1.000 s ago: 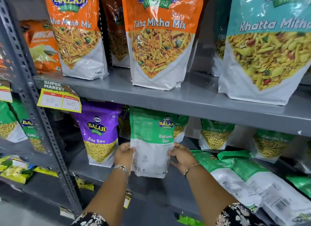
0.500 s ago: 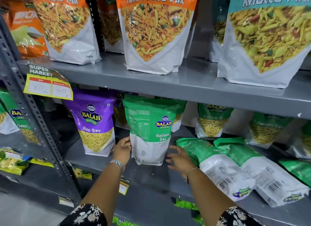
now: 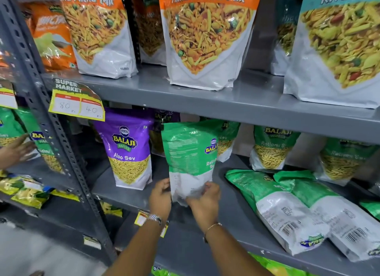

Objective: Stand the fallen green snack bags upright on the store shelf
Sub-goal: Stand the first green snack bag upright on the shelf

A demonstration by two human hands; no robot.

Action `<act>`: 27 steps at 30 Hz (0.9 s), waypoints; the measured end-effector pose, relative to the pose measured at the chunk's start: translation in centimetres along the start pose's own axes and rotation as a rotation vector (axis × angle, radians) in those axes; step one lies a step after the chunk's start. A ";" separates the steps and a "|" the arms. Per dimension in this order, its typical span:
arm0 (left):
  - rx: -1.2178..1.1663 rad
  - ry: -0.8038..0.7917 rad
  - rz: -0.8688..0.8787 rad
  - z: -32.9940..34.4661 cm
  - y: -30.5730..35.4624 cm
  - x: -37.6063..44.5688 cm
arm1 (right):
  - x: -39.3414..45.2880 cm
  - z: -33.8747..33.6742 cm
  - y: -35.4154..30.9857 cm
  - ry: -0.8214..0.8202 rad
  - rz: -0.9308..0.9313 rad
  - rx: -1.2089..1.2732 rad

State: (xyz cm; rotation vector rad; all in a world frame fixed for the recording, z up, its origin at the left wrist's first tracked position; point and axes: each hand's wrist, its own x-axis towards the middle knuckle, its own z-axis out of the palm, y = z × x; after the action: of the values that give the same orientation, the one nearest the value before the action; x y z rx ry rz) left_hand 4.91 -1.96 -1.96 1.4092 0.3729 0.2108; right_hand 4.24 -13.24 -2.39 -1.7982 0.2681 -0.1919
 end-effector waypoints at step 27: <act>0.221 -0.104 -0.007 -0.2 -2.9 -0.6 | 8.7 -3.9 0.8 -0.648 0.056 0.051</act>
State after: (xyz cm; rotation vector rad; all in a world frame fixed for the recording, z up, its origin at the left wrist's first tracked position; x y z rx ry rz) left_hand 4.03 -2.42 -4.78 1.6297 0.3221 0.0921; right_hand 11.45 -19.46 -2.34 -1.7030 -0.1479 0.4180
